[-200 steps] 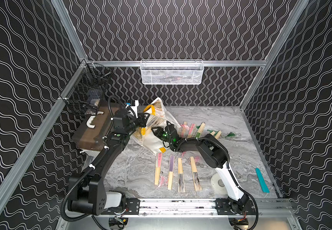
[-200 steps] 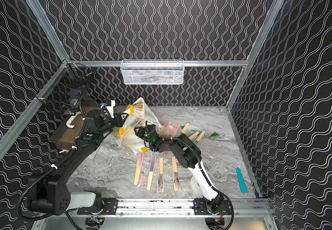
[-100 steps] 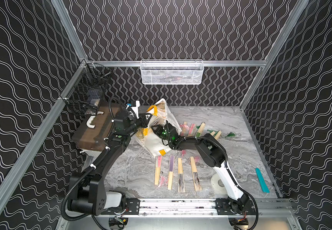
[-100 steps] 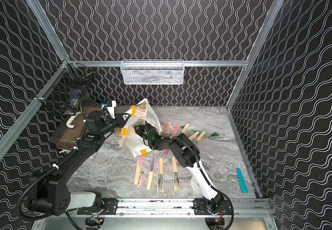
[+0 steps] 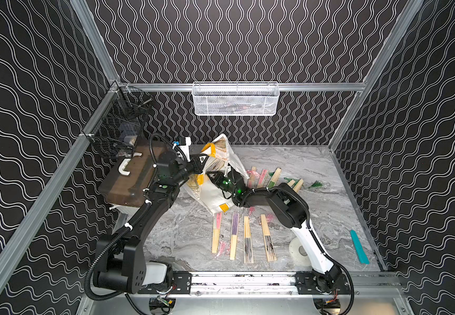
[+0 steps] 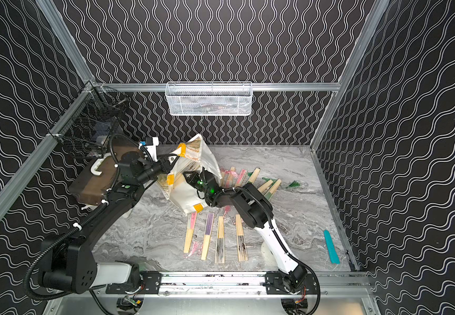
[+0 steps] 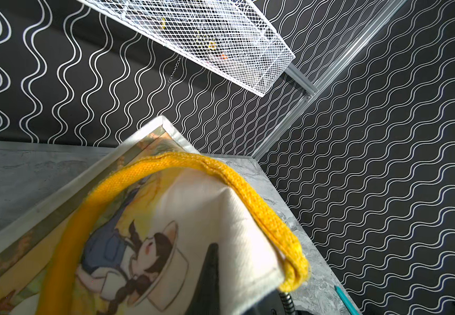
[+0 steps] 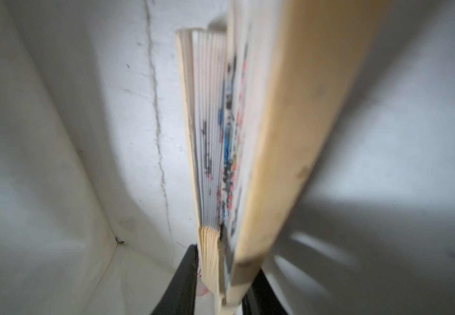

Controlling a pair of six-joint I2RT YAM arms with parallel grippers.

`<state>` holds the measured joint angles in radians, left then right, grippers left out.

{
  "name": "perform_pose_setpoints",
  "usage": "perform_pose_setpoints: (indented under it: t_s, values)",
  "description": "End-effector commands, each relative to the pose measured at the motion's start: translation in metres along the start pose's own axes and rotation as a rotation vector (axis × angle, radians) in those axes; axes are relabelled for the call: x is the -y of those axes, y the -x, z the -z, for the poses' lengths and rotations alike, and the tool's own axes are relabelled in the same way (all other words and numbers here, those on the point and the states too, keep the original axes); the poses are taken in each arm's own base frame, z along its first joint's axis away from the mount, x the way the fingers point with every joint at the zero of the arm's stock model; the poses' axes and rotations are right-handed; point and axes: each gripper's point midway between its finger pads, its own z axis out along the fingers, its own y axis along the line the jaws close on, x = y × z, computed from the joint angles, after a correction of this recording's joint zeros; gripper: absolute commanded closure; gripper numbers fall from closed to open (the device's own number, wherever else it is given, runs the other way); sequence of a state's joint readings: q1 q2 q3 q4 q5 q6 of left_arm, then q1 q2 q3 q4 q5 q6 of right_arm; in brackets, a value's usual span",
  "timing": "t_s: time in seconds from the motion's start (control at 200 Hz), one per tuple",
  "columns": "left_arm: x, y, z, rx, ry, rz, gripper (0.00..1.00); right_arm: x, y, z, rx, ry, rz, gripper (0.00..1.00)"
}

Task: Take out the folding fans from the tote bags
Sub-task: Pick up the folding fan from the canvas bag.

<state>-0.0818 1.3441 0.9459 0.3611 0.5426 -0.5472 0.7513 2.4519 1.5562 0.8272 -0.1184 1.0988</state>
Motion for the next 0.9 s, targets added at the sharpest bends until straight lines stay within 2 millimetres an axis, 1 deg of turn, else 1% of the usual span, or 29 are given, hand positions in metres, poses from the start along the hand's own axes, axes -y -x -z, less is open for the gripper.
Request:
perform_pose_setpoints:
  t_s: [0.0, 0.045, 0.175, 0.27, 0.41, 0.591, 0.721, 0.891]
  values:
    - [0.017, 0.021, 0.004, 0.075, -0.048, -0.054, 1.00, 0.001, 0.001, 0.000, 0.006, -0.003, -0.016, 0.76]
    - [0.015, 0.022, 0.005, 0.076, -0.035, -0.061, 1.00, 0.003, 0.001, 0.002, 0.008, 0.001, -0.021, 0.78]
    - [0.005, 0.022, 0.006, 0.087, 0.025, -0.062, 1.00, -0.002, 0.001, 0.008, -0.001, 0.014, -0.009, 0.82]
    - [-0.010, 0.023, 0.005, 0.094, 0.104, -0.049, 1.00, -0.012, 0.002, 0.015, -0.006, 0.035, 0.019, 0.87]
    - [-0.033, 0.025, 0.002, 0.097, 0.215, -0.055, 1.00, -0.029, 0.001, 0.026, -0.034, 0.064, 0.057, 0.89]
    - [-0.047, 0.028, -0.009, 0.079, 0.268, -0.076, 1.00, -0.048, -0.008, 0.041, -0.071, 0.100, 0.083, 0.91]
    - [-0.059, 0.027, -0.016, 0.050, 0.310, -0.083, 1.00, -0.066, -0.012, 0.048, -0.099, 0.126, 0.121, 0.92]
    - [-0.071, 0.026, -0.019, 0.031, 0.369, -0.094, 1.00, -0.086, -0.013, 0.066, -0.120, 0.143, 0.188, 0.92]
